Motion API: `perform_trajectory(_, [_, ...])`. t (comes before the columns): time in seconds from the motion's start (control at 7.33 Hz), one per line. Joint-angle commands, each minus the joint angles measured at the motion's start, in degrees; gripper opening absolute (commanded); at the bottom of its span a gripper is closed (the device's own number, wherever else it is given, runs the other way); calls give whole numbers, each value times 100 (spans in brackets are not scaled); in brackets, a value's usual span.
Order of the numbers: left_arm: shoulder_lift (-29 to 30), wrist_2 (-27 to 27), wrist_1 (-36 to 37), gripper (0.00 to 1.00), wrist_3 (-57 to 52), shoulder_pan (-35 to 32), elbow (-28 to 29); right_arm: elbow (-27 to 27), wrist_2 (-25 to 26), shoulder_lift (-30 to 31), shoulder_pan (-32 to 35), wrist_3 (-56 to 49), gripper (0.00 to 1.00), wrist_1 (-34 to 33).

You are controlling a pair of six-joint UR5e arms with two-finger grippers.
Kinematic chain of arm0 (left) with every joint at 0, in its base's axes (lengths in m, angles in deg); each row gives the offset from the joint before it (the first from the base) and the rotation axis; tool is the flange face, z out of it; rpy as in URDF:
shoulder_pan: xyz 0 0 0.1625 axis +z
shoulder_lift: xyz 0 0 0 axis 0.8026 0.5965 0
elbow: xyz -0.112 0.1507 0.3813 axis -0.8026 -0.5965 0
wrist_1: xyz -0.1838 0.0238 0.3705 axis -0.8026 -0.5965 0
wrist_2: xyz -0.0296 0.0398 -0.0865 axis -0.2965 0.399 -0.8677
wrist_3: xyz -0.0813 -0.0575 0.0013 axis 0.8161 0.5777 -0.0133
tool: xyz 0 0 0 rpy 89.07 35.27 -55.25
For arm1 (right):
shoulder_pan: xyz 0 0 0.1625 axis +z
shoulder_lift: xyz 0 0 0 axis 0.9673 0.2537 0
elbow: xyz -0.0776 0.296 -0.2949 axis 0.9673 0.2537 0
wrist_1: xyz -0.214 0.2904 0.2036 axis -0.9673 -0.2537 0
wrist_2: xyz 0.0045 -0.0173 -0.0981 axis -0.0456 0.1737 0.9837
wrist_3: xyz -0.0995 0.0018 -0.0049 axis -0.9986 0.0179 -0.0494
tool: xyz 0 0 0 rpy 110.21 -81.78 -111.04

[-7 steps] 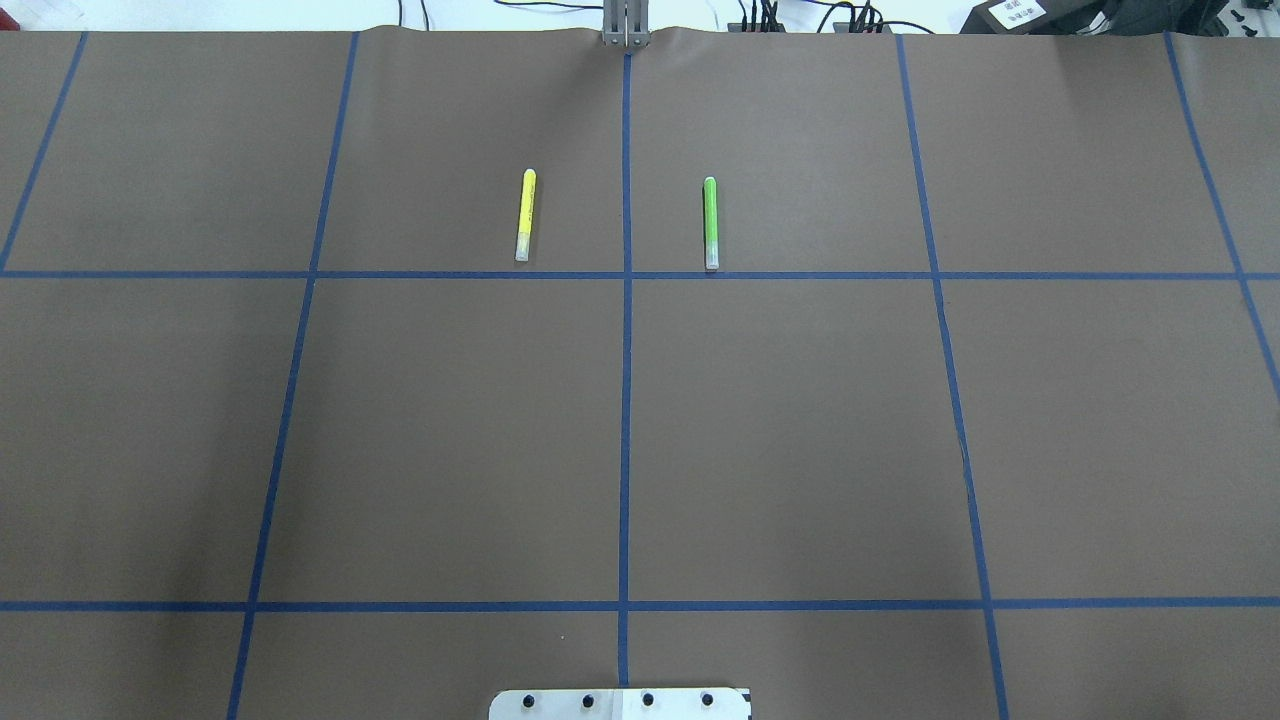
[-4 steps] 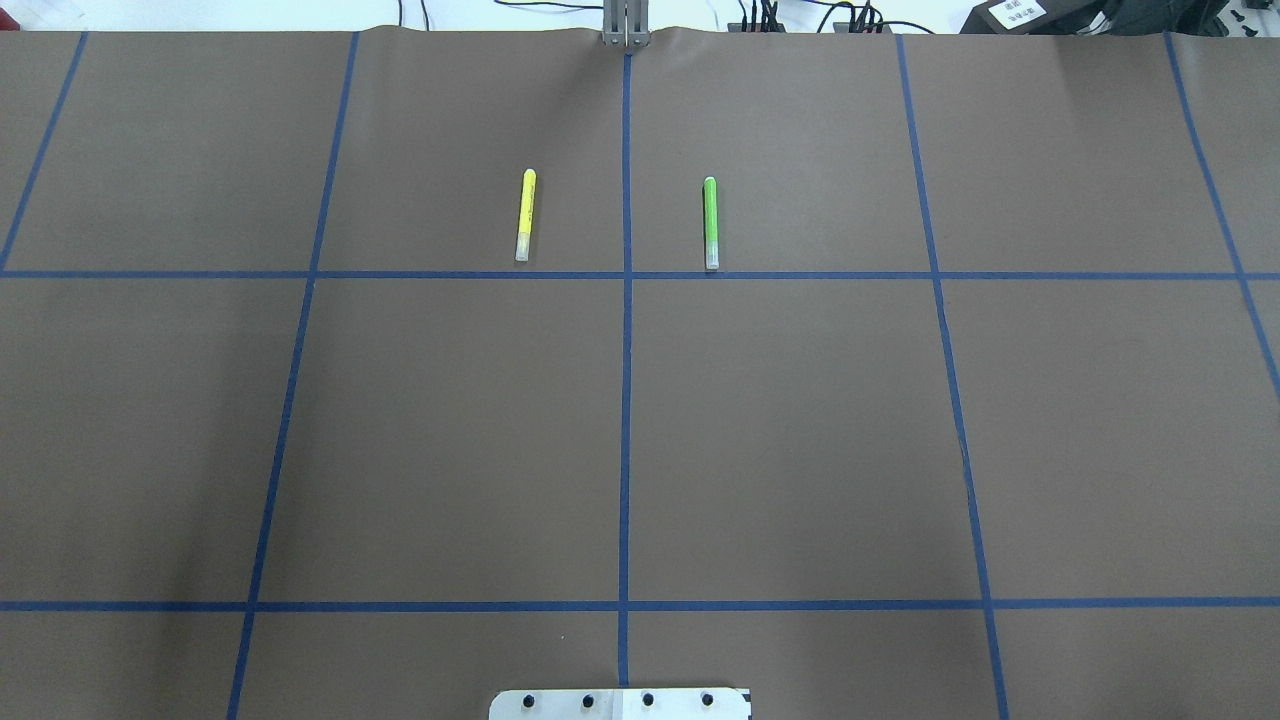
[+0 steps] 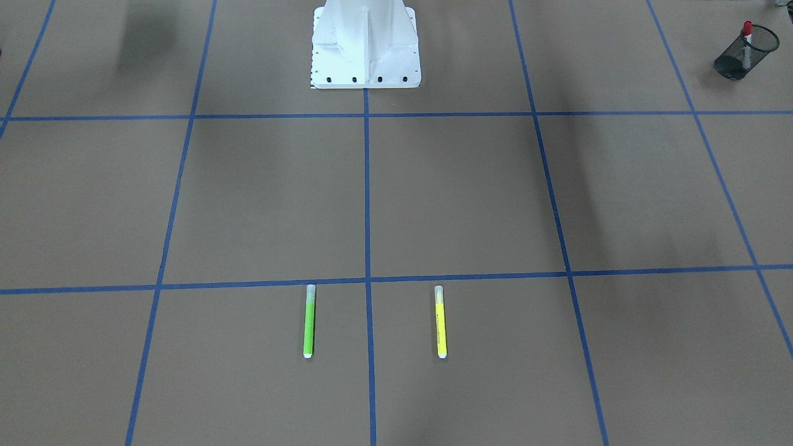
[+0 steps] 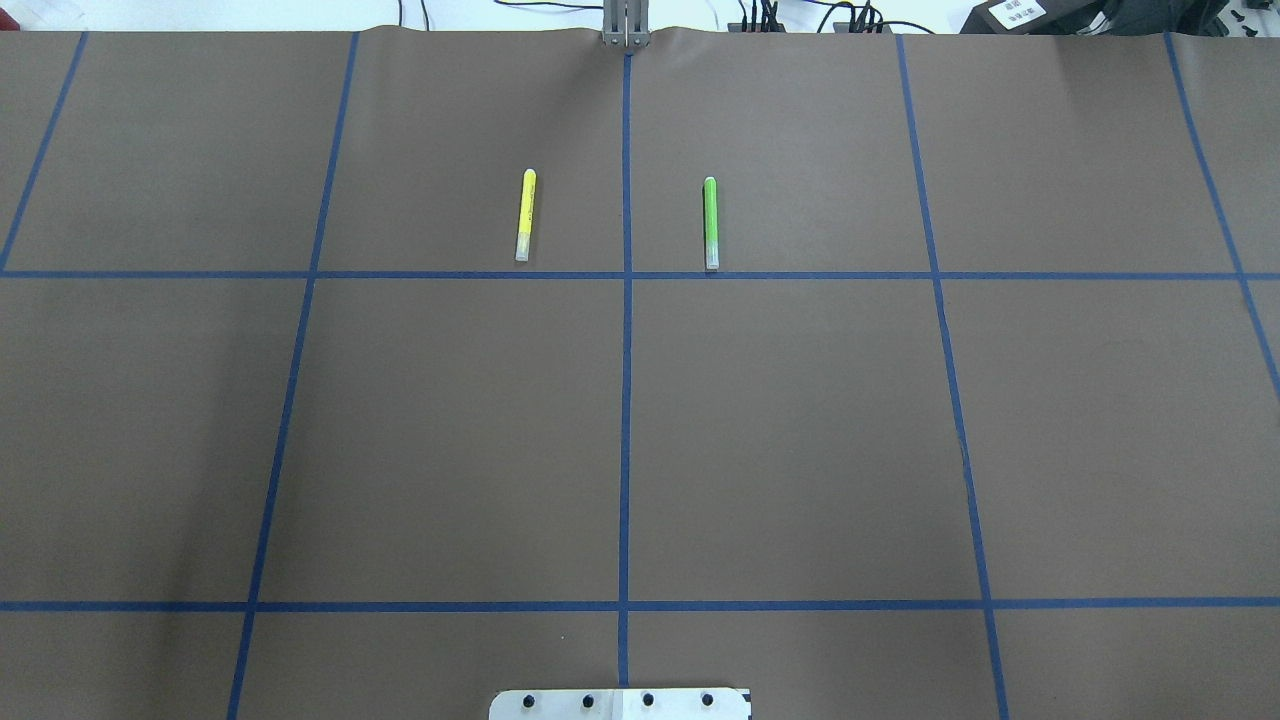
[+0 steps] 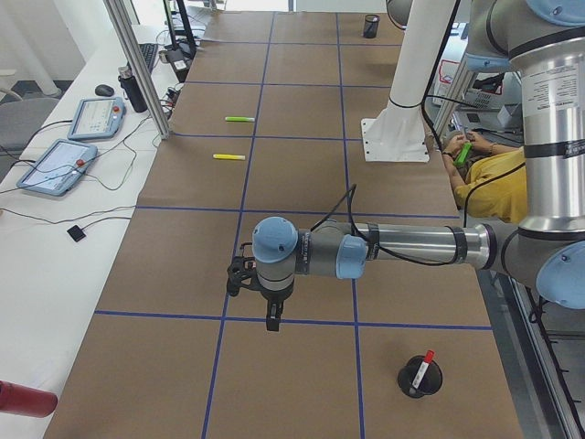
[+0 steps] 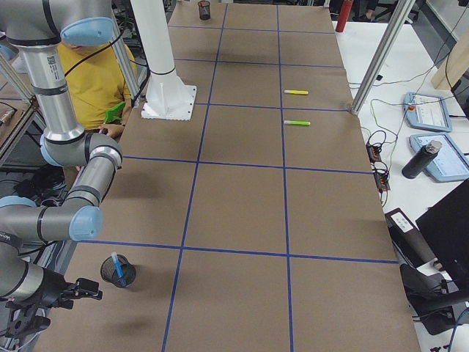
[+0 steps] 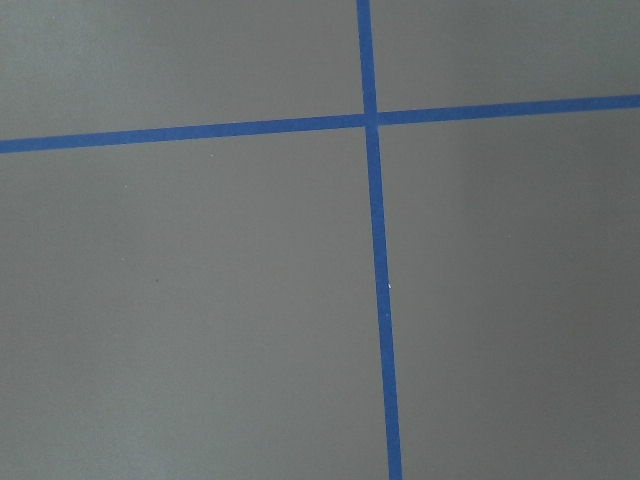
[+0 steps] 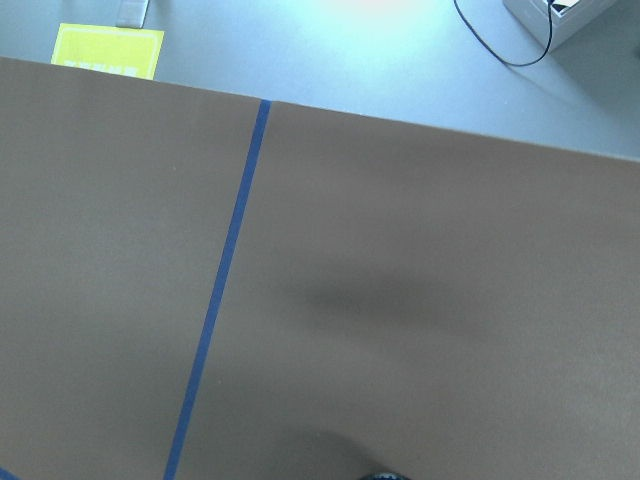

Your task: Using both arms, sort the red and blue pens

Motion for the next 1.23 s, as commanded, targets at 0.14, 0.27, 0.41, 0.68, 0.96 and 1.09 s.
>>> perform_trajectory(0.14, [-3,2,0,100,10,9,-18,-8,-320,-273,-1317,296,100,783])
perform_trajectory(0.27, [-3,2,0,100,10,9,-18,-17,-609,-432,-1695,322,100,792])
perform_trajectory(0.41, [-3,2,0,100,10,9,-18,-51,-725,-642,-2082,436,100,809])
perform_trajectory(0.68, [-3,2,0,100,10,9,-27,-69,-718,-1126,-2977,516,100,836])
perform_trajectory(0.96, [-3,2,0,100,10,9,-27,27,-700,-1198,-4014,525,100,1789])
perform_trajectory(1.09, [-3,2,8,100,10,9,8,27,-700,-1224,-4611,534,100,1933])
